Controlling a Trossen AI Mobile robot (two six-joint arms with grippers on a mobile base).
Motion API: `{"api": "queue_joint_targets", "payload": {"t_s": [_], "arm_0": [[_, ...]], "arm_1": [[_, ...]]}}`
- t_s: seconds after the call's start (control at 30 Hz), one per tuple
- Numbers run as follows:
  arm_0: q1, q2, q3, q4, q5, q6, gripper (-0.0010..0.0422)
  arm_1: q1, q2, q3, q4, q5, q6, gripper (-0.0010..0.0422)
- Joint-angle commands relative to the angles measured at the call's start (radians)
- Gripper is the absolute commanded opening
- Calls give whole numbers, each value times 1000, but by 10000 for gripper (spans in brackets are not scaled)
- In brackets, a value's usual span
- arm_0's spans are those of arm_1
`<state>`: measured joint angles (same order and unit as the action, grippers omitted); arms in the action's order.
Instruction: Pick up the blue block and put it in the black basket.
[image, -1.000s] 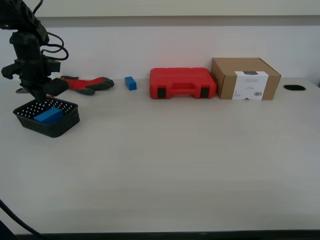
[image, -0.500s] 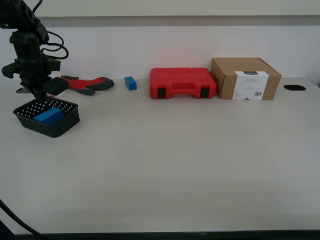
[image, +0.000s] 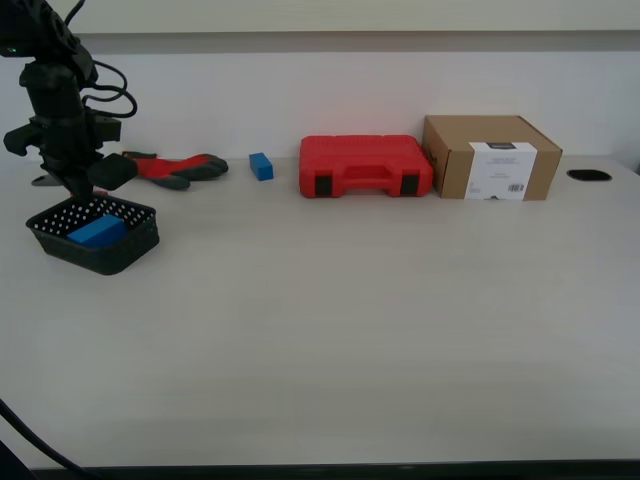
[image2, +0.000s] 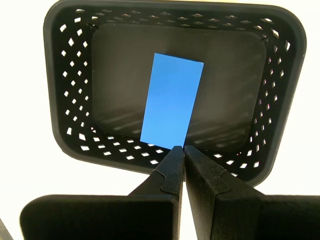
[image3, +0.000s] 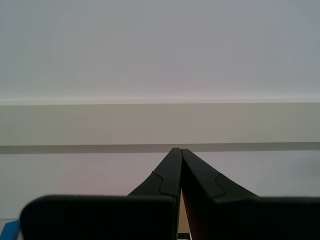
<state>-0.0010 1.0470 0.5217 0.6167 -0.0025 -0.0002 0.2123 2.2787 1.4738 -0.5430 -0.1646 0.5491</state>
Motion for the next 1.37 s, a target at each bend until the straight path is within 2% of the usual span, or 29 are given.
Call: {"api": "queue_joint_targets", "payload": {"t_s": [0.03, 1.37], "arm_0": [[1, 0, 2, 3, 0, 0, 0], [1, 0, 2, 3, 0, 0, 0]], "arm_1": [[0, -1, 0, 0, -2, 1, 0], [0, -1, 0, 37, -2, 1, 0]]}}
